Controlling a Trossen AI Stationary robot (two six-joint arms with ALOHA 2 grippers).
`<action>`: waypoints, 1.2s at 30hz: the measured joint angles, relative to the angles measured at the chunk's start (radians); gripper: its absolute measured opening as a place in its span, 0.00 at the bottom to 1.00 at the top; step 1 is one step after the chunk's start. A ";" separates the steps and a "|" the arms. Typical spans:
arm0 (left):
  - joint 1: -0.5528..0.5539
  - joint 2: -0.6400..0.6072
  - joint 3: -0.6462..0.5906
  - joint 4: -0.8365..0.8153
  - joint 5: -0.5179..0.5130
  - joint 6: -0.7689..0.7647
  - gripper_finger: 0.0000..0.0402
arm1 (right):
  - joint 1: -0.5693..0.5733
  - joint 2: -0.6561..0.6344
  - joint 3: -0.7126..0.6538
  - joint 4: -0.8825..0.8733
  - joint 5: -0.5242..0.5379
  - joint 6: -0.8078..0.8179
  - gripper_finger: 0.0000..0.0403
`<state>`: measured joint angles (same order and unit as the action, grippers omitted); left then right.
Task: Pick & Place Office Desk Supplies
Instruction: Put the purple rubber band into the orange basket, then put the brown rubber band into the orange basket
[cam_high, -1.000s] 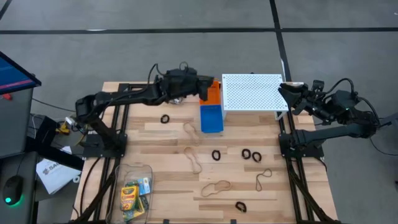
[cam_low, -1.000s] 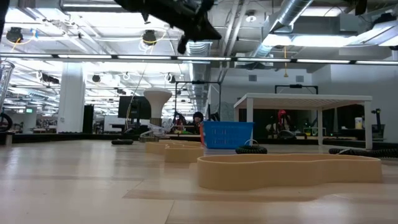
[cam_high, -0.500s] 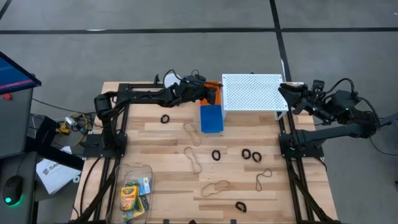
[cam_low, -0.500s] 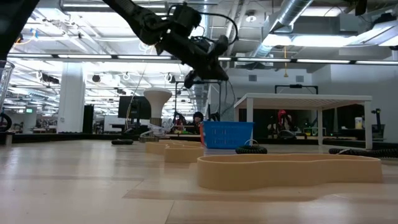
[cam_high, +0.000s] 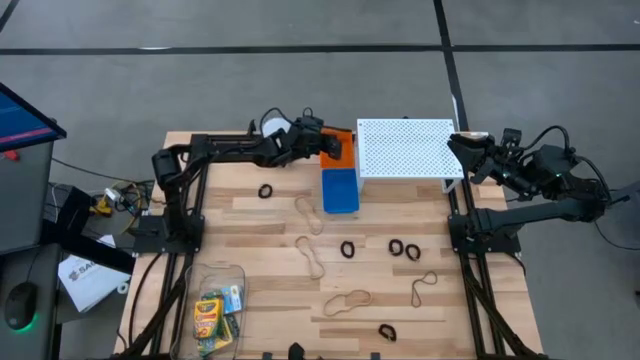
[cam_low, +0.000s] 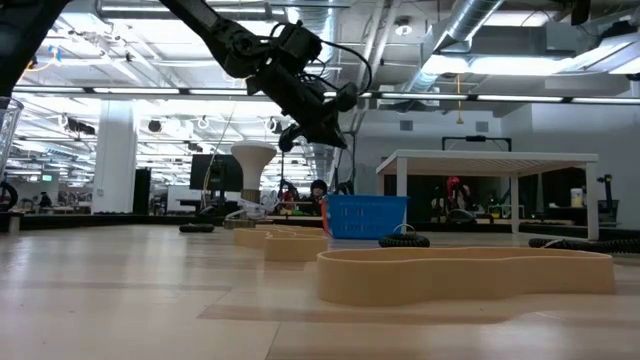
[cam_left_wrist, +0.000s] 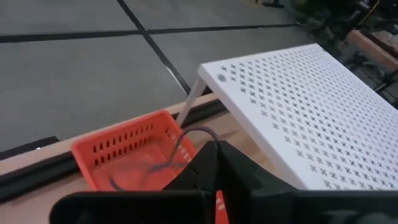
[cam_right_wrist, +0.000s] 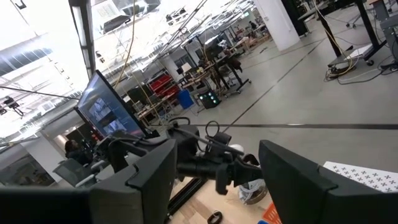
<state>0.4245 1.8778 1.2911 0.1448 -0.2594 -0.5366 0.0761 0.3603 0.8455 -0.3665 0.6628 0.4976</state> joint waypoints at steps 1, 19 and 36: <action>0.007 0.000 0.000 0.001 0.016 0.000 0.01 | 0.000 0.000 0.000 0.000 0.000 0.000 0.55; 0.054 -0.009 0.000 -0.008 0.135 -0.015 0.26 | -0.001 0.000 0.000 -0.019 0.000 -0.007 0.55; -0.176 -0.392 -0.091 -0.670 0.398 0.477 0.29 | 0.000 0.000 0.000 -0.015 0.000 -0.029 0.55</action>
<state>0.2480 1.4863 1.2001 -0.5253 0.1387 -0.0591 0.0761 0.3599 0.8455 -0.3813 0.6628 0.4684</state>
